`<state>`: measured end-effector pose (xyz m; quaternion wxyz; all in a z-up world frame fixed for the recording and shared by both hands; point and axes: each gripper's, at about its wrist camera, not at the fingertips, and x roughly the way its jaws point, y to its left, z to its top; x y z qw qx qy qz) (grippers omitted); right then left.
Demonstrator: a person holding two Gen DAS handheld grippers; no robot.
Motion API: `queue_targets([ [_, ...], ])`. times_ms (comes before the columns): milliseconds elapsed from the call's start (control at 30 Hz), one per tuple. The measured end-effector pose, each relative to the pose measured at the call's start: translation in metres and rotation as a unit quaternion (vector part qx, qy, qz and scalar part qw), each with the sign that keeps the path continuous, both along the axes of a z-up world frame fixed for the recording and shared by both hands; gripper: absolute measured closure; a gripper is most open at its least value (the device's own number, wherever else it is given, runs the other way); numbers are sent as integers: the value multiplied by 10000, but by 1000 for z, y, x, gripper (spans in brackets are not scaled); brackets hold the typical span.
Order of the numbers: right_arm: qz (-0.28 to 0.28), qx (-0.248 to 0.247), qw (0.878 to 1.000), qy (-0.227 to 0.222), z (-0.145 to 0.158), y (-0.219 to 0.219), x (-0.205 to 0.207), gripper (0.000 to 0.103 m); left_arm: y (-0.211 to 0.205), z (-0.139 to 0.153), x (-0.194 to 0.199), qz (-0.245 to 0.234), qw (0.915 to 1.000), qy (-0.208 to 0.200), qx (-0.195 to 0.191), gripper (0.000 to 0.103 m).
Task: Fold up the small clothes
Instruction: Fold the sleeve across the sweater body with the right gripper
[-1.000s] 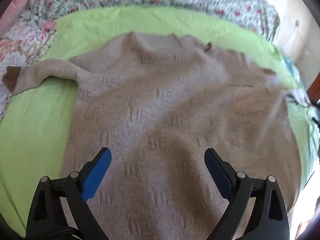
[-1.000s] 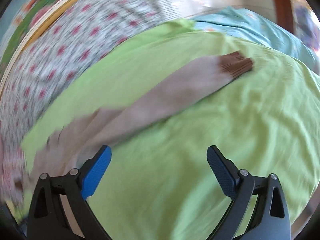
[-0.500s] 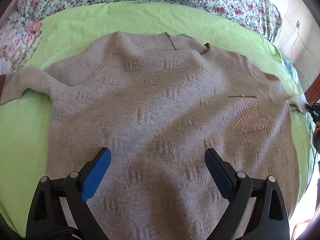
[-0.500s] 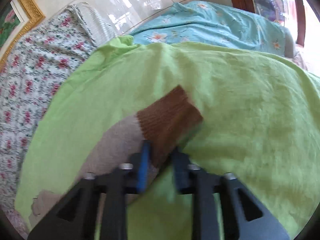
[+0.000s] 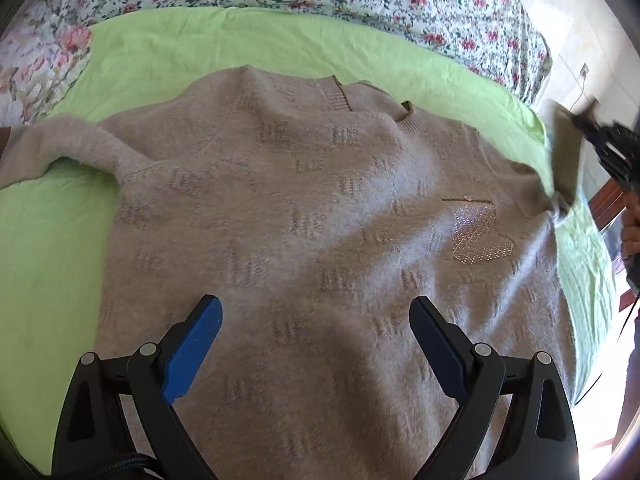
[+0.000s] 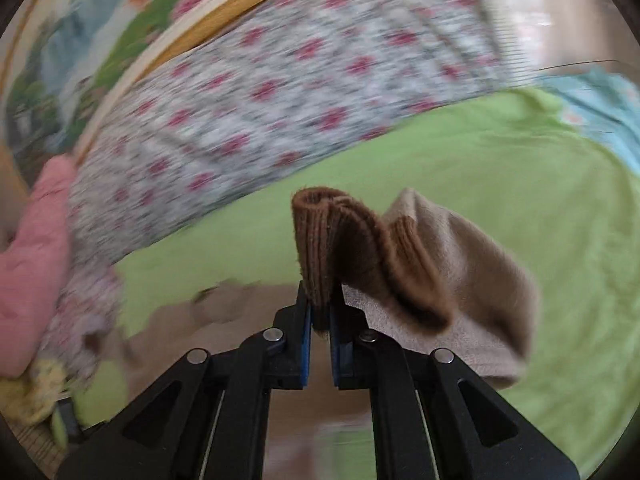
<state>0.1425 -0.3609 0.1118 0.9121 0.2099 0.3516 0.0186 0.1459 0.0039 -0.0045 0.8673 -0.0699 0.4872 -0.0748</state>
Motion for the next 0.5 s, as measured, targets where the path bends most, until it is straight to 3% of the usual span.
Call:
queue_targets([
  [167, 1332, 539, 9894, 225, -20, 116, 42, 94, 17, 4, -11, 54, 9999, -84, -133, 8],
  [267, 1848, 645, 9797, 441, -43, 175, 66, 94, 30, 4, -15, 124, 9997, -90, -191, 8],
  [500, 2230, 1055, 9605, 1288, -127, 255, 109, 91, 56, 8, -12, 302, 9986, -124, -427, 8],
])
